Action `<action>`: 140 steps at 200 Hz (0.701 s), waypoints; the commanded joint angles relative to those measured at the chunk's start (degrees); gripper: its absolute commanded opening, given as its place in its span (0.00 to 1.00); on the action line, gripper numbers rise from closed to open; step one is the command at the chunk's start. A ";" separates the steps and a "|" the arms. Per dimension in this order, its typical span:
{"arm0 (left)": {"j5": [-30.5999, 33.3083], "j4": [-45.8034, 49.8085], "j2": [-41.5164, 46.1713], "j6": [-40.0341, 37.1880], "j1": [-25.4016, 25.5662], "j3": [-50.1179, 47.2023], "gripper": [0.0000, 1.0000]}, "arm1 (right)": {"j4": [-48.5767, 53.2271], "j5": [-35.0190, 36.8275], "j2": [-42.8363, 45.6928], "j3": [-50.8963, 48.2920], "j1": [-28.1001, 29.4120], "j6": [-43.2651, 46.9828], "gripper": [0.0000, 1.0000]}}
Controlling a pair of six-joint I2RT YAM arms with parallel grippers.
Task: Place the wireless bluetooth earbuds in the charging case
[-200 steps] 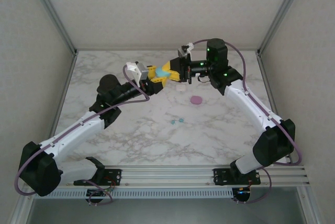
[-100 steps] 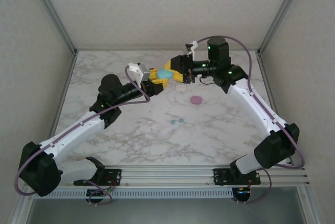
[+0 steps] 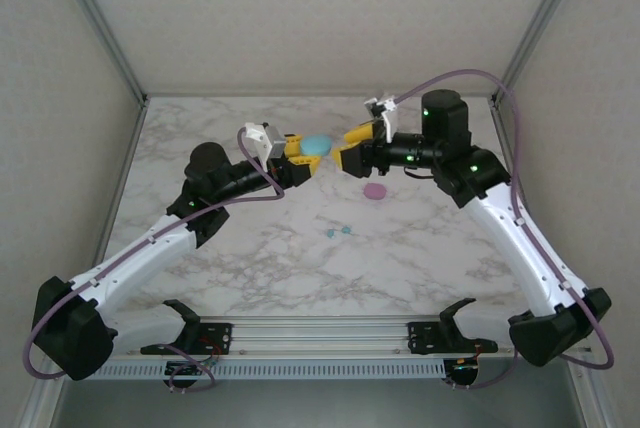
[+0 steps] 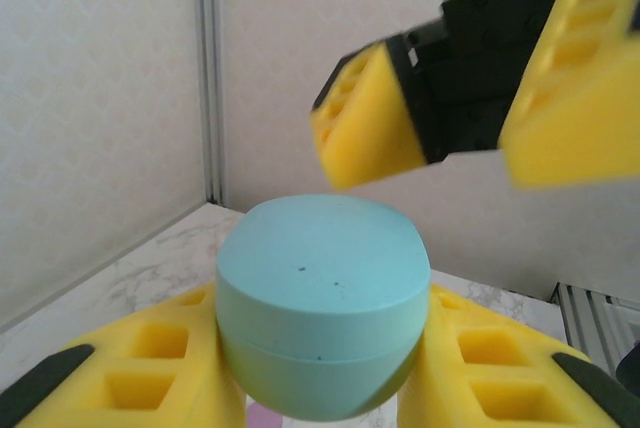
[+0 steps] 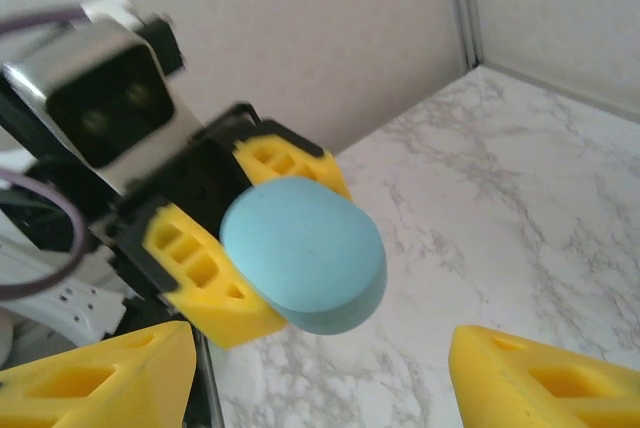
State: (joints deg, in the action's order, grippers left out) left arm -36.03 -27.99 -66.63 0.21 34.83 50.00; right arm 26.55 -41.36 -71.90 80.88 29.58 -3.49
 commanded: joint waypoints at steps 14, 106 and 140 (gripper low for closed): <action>-2.00 -1.36 0.71 1.26 0.50 2.60 0.18 | 3.16 0.84 -2.04 2.23 1.44 6.45 0.68; -5.05 2.67 0.71 -0.50 0.57 4.13 0.18 | 0.53 5.50 -3.97 4.36 1.45 1.19 0.67; -4.91 3.98 0.76 -1.41 0.68 4.41 0.18 | 0.09 2.79 -4.75 5.72 1.14 -1.12 0.68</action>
State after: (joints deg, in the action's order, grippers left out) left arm -37.39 -25.87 -66.63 0.12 34.76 52.84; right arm 29.47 -37.76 -75.29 83.68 30.79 -1.74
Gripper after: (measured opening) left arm 0.351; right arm 0.676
